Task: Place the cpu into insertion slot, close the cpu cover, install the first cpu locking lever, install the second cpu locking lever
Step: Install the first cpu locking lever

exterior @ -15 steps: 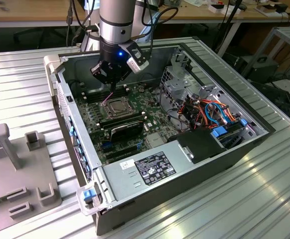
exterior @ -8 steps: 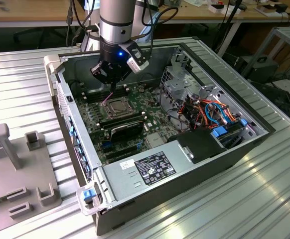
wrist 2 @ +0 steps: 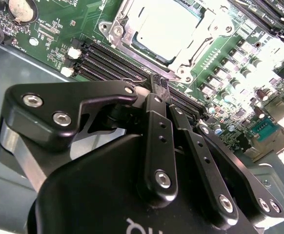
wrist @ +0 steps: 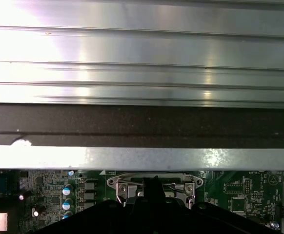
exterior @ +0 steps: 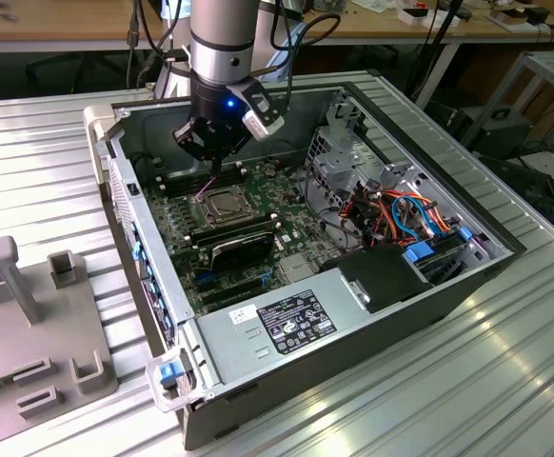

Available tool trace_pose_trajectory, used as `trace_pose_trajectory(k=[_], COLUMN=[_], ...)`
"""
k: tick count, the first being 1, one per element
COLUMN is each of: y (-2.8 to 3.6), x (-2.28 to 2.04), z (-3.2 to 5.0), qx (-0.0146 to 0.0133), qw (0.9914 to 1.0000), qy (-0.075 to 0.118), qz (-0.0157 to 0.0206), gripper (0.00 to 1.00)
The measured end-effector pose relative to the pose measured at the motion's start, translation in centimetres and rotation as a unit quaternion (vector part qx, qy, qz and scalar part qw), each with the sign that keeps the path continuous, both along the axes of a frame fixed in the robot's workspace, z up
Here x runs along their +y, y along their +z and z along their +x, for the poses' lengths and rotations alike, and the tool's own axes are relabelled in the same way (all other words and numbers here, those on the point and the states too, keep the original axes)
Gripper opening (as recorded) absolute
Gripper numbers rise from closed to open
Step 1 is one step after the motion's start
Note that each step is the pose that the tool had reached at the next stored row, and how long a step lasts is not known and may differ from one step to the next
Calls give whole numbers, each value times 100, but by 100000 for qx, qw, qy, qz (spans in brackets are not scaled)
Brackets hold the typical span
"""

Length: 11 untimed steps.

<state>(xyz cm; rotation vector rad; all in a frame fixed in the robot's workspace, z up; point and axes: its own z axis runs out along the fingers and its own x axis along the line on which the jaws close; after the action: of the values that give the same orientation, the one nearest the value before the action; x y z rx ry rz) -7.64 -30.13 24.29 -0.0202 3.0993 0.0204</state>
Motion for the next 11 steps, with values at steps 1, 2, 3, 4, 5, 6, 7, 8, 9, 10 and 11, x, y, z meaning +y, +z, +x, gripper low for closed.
trace_pose_trajectory(k=[1, 2, 3, 4, 5, 6, 7, 8, 9, 10, 11], y=[-3, -4, -5, -7, -10, -13, -18, -21, -24, -31, -36], x=[2, 9, 13, 17, 20, 23, 28, 31, 34, 40, 44], z=[3, 17, 25, 30, 36, 42, 58, 66, 73, 80, 83], qx=[-6, -1, -1, -2, -6, -5, 1, 5, 8, 8, 4], qw=[100000, 100000, 100000, 100000, 100000, 100000, 100000, 100000, 100000, 100000, 100000], qy=[-5, -7, -3, -8, -3, -2, -3, -1, 1, -8, -7], qz=[5, -1, -3, 1, 8, 11, 16, 12, 9, 12, 14], gripper=[11, 11, 11, 11, 11, 11, 11, 11, 11, 11, 11])
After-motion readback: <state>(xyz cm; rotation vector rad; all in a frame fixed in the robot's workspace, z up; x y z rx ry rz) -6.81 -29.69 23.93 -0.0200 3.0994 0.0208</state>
